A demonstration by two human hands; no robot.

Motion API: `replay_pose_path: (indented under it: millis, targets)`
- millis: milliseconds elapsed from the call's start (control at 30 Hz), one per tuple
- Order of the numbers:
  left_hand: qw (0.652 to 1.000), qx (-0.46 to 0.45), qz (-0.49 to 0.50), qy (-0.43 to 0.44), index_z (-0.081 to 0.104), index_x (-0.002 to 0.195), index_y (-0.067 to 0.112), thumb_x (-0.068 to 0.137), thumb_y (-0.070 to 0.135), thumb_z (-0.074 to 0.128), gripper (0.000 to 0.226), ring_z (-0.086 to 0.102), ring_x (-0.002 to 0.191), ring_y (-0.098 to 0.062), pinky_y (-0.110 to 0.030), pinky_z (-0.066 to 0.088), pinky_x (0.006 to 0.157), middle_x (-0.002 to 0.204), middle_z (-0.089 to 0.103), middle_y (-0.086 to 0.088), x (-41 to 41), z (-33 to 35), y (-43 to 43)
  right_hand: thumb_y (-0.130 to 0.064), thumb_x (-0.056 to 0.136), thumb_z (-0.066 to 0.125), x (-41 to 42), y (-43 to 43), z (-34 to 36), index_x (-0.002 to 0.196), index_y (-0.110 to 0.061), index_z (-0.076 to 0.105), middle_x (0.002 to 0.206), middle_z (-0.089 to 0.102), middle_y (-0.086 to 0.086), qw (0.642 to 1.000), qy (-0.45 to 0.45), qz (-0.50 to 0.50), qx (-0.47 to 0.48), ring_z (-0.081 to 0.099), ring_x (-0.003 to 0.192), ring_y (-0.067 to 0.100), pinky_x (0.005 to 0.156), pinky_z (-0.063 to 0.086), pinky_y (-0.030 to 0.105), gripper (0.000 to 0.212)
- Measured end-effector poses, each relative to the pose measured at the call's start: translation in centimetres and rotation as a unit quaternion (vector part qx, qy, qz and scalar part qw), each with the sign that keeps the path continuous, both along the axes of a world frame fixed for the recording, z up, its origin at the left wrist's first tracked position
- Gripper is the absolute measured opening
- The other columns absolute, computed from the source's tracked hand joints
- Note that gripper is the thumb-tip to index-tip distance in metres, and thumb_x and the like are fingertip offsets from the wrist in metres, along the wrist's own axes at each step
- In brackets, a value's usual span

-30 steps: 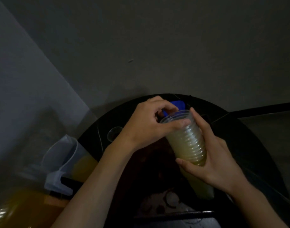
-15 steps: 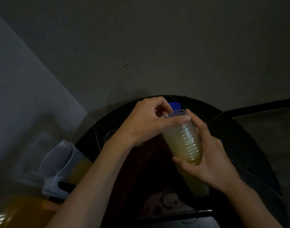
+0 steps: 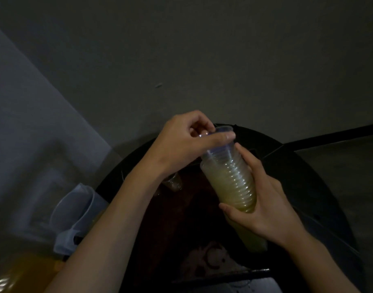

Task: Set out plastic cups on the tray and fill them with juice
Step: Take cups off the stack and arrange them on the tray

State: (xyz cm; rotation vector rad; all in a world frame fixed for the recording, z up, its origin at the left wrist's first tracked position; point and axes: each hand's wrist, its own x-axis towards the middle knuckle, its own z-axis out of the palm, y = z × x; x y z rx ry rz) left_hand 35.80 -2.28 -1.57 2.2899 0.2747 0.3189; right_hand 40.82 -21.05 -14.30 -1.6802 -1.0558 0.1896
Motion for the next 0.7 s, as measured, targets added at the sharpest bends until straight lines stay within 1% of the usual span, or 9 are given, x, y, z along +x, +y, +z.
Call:
replay_pose_path:
  millis: [67,167,233,267,333,433,533,633,700]
  targets:
    - [0.999,-0.023,-0.008,-0.04,0.072,0.092,0.017,0.071,0.058,0.074,0.046,0.064,0.076,-0.011,-0.029,0.049,0.07,0.083,0.071,-0.001,-0.1,1.1,0.4,-0.039,0.069,0.086,0.0,-0.1,-0.1,0.153,-0.049,0.009,0.129,0.047,-0.03,1.0,-0.001,0.004,-0.003,0.056,0.108,-0.006,0.085,0.041,0.003,0.115]
    - [0.99,-0.08,0.02,-0.115,0.074,0.089,0.025,0.073,0.049,0.073,0.029,0.062,0.078,-0.006,-0.021,0.046,0.071,0.081,0.07,0.007,-0.4,2.7,2.1,-0.039,0.068,0.086,0.2,-0.4,-0.2,0.153,-0.051,0.009,0.13,0.046,-0.032,1.0,-0.005,0.001,-0.004,0.055,0.109,-0.007,0.086,0.039,0.003,0.115]
    - [0.985,-0.073,0.06,-0.148,0.074,0.091,0.026,0.071,0.048,0.073,0.029,0.062,0.079,-0.004,-0.017,0.045,0.071,0.086,0.07,0.007,-0.3,2.9,3.6,-0.04,0.068,0.087,0.5,-0.7,-0.1,0.152,-0.052,0.008,0.132,0.045,-0.031,1.0,-0.003,-0.009,-0.004,0.055,0.109,-0.006,0.086,0.041,0.004,0.116]
    - [0.984,-0.051,0.081,-0.151,0.074,0.094,0.025,0.069,0.049,0.074,0.035,0.064,0.084,-0.006,-0.016,0.046,0.073,0.094,0.071,0.001,-0.2,2.6,4.2,-0.04,0.068,0.087,0.7,-0.9,-0.1,0.153,-0.052,0.009,0.131,0.046,-0.032,1.0,-0.003,-0.02,-0.001,0.056,0.109,-0.006,0.086,0.041,0.004,0.116]
    - [0.986,0.0,0.113,-0.126,0.072,0.102,0.024,0.067,0.051,0.077,0.045,0.067,0.094,-0.012,-0.017,0.047,0.077,0.108,0.069,-0.009,0.1,0.7,5.0,-0.042,0.067,0.087,1.2,-1.3,0.1,0.153,-0.049,0.01,0.128,0.046,-0.039,0.999,-0.004,-0.042,0.013,0.057,0.108,-0.008,0.084,0.042,0.003,0.116]
    - [0.988,0.061,0.122,-0.067,0.066,0.123,0.022,0.076,0.034,0.085,0.052,0.063,0.098,-0.007,-0.021,0.052,0.08,0.116,0.063,0.0,0.5,-3.5,4.8,-0.052,0.066,0.083,1.7,-1.8,0.3,0.153,-0.05,0.009,0.126,0.042,-0.046,0.998,-0.002,-0.063,0.027,0.056,0.108,-0.011,0.082,0.043,0.003,0.114]
    - [0.987,0.099,0.121,-0.039,0.061,0.134,0.018,0.077,0.023,0.086,0.062,0.061,0.103,-0.007,-0.032,0.057,0.092,0.117,0.059,0.002,0.5,-7.8,4.7,-0.046,0.066,0.084,1.9,-2.0,0.2,0.153,-0.051,0.009,0.123,0.046,-0.039,0.997,0.001,-0.077,0.025,0.058,0.106,-0.008,0.08,0.044,0.005,0.114]
    - [0.988,0.118,0.096,-0.009,0.058,0.139,0.024,0.073,0.028,0.089,0.073,0.061,0.104,-0.005,-0.037,0.055,0.097,0.115,0.057,0.011,0.1,-11.2,5.3,-0.042,0.067,0.083,2.0,-2.1,0.0,0.153,-0.051,0.01,0.126,0.049,-0.032,0.996,-0.001,-0.083,0.028,0.059,0.105,-0.006,0.083,0.044,0.005,0.113]
    - [0.988,0.119,0.093,0.021,0.055,0.141,0.028,0.072,0.029,0.089,0.077,0.059,0.109,-0.006,-0.041,0.052,0.102,0.118,0.056,0.013,-0.2,-12.7,5.4,-0.047,0.068,0.082,2.1,-2.1,0.0,0.152,-0.052,0.009,0.128,0.049,-0.029,0.996,0.0,-0.082,0.027,0.058,0.106,-0.007,0.083,0.044,0.005,0.112]
